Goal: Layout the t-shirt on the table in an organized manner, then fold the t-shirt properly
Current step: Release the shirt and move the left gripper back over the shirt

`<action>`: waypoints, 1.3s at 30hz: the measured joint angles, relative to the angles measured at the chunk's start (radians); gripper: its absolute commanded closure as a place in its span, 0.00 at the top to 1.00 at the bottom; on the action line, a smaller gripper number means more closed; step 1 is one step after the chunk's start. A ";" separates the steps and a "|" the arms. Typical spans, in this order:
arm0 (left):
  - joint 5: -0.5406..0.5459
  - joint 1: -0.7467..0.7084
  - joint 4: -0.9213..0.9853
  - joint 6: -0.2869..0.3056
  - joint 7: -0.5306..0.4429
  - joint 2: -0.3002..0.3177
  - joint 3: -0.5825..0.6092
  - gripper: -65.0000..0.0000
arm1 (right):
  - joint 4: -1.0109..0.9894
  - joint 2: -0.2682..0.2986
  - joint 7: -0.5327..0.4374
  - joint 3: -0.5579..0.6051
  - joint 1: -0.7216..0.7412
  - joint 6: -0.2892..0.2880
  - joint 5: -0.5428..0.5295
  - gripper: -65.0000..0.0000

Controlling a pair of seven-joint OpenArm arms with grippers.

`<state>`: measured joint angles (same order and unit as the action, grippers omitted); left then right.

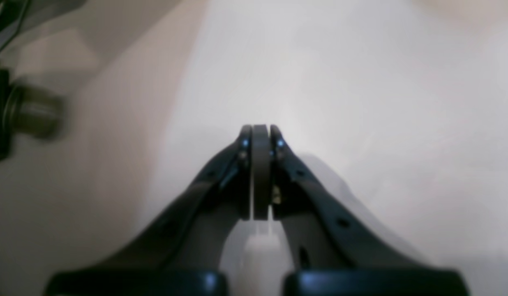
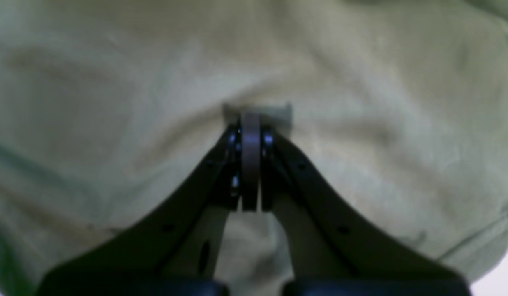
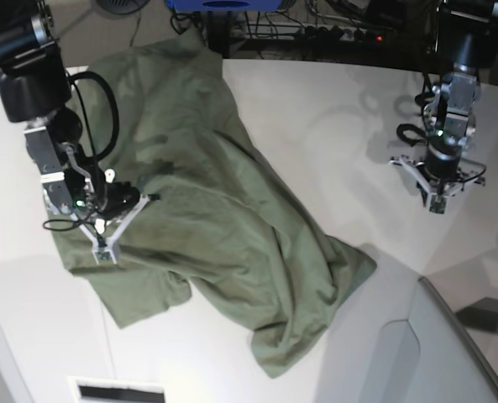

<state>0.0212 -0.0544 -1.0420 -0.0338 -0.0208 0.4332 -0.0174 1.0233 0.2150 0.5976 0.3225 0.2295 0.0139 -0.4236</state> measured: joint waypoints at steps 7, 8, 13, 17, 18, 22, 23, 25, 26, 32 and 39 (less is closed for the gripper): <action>0.001 -0.266 -0.112 -0.003 0.020 -0.024 -0.204 0.00 | -0.282 0.006 -0.170 -0.001 0.148 -0.024 -0.019 0.00; 0.005 -0.290 -0.130 -0.002 0.022 -0.035 -0.222 0.00 | -0.336 0.011 -0.204 0.001 0.176 -0.032 -0.021 0.00; 0.002 -0.329 -0.190 0.008 -0.013 -0.088 -0.294 0.00 | -0.581 0.053 -0.325 0.000 0.307 0.007 0.005 0.00; -0.006 -0.354 -0.183 0.003 0.011 -0.117 -0.357 0.00 | -0.678 0.069 -0.443 -0.005 0.343 0.025 0.005 0.00; -0.006 -0.353 -0.183 0.003 0.010 -0.125 -0.356 0.00 | -0.678 0.065 -0.457 -0.005 0.346 0.042 0.004 0.00; -0.010 -0.341 -0.188 0.008 0.000 -0.130 -0.342 0.00 | -0.474 0.066 -0.360 -0.004 0.303 0.049 0.004 0.00; -0.010 -0.341 -0.189 0.007 -0.005 -0.128 -0.343 0.00 | -0.370 0.068 -0.311 -0.004 0.262 0.051 0.006 0.00; -0.012 -0.341 -0.185 0.005 0.001 -0.129 -0.343 0.00 | -0.146 0.067 -0.225 -0.002 0.152 0.035 0.011 0.00; -0.013 -0.338 -0.184 0.005 0.010 -0.129 -0.341 0.00 | -0.050 0.064 -0.190 0.000 0.100 0.010 0.003 0.00; -0.013 -0.301 -0.193 0.008 0.008 -0.153 -0.341 0.00 | 0.204 -0.026 -0.043 0.004 -0.021 0.002 0.002 0.00; -0.014 -0.220 -0.203 0.010 0.056 -0.145 -0.193 0.00 | 0.248 -0.055 0.018 0.000 -0.088 0.006 0.007 0.00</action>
<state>0.0074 -0.2749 -1.2449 -0.0242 0.0349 0.2882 -0.2104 1.2709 0.1604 0.6151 0.3229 0.1413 0.0204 -0.4164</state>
